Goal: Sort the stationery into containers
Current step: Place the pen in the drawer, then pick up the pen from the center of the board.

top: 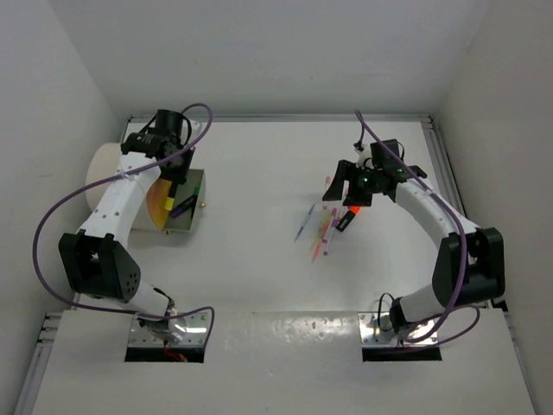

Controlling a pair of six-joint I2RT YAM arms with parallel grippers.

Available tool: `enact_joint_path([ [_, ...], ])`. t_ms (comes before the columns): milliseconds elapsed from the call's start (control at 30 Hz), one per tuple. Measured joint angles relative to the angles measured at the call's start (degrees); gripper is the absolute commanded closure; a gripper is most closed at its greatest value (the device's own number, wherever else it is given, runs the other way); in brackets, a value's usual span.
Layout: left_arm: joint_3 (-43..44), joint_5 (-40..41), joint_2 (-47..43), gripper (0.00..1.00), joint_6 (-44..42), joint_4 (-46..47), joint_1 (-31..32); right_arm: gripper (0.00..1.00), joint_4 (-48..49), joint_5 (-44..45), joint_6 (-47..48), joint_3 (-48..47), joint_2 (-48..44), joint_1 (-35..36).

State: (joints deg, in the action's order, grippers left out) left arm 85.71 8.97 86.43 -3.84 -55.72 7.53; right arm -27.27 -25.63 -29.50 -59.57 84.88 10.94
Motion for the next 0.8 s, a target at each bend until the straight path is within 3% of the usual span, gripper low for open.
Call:
enact_joint_path([
  [67,-0.52,0.59,0.04,0.59,-0.11,0.07,0.02,0.28,-0.31,1.22,0.81,0.0,0.72,-0.94],
  [100,-0.61,0.76,0.11,0.47,-0.22,0.09,0.04,0.28,-0.37,1.64,1.05,0.0,0.98,-1.29],
  [200,-0.63,0.28,0.13,0.43,-0.09,0.52,0.07,0.29,-0.48,2.6,1.25,0.0,2.25,-2.4],
  [233,-0.61,0.04,0.13,0.34,-0.07,0.66,0.26,0.3,-0.59,2.97,1.22,0.0,2.78,-2.69],
  [667,7.48,-7.98,-3.34,0.33,0.04,2.56,1.49,0.54,-1.97,12.13,-1.18,0.55,7.26,-3.41],
  [800,8.68,-9.25,-4.66,0.33,0.15,2.64,2.21,0.55,-2.36,16.0,-2.49,0.55,11.3,-3.34],
])
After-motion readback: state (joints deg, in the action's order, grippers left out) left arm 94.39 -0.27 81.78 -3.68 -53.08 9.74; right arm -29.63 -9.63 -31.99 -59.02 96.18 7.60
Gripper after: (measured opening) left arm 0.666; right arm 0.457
